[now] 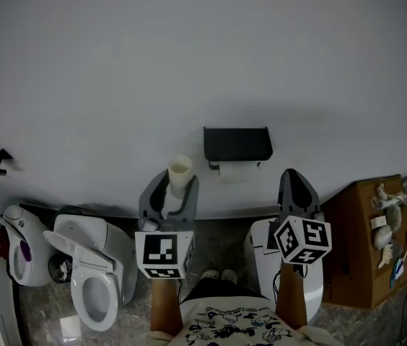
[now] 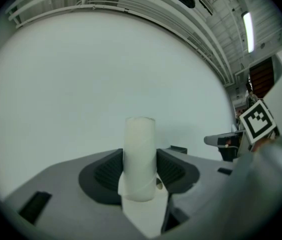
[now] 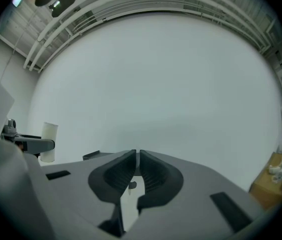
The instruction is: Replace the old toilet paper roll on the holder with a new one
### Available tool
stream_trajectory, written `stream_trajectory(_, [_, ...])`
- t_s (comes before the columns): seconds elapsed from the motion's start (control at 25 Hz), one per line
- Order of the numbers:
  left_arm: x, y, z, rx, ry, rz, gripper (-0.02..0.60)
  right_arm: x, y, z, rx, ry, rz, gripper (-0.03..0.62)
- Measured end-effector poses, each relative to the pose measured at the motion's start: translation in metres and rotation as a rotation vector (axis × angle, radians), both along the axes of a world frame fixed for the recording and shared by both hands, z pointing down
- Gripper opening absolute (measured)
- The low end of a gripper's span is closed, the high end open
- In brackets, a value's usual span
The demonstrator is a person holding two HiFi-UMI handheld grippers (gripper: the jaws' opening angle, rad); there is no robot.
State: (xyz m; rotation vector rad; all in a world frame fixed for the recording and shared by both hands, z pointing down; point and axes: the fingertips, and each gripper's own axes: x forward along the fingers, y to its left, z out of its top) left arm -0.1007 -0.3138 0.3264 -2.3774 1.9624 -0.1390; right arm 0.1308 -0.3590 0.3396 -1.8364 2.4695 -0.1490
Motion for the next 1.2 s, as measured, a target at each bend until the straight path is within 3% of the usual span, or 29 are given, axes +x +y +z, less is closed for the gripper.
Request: stream_trajectory(1.2, [0.0019, 0.0039, -0.0061, 0.011, -0.014, 0.005, 0.206, -0.0005, 0.0029, -0.0044, 0.004, 0.021, -0.004, 0.035])
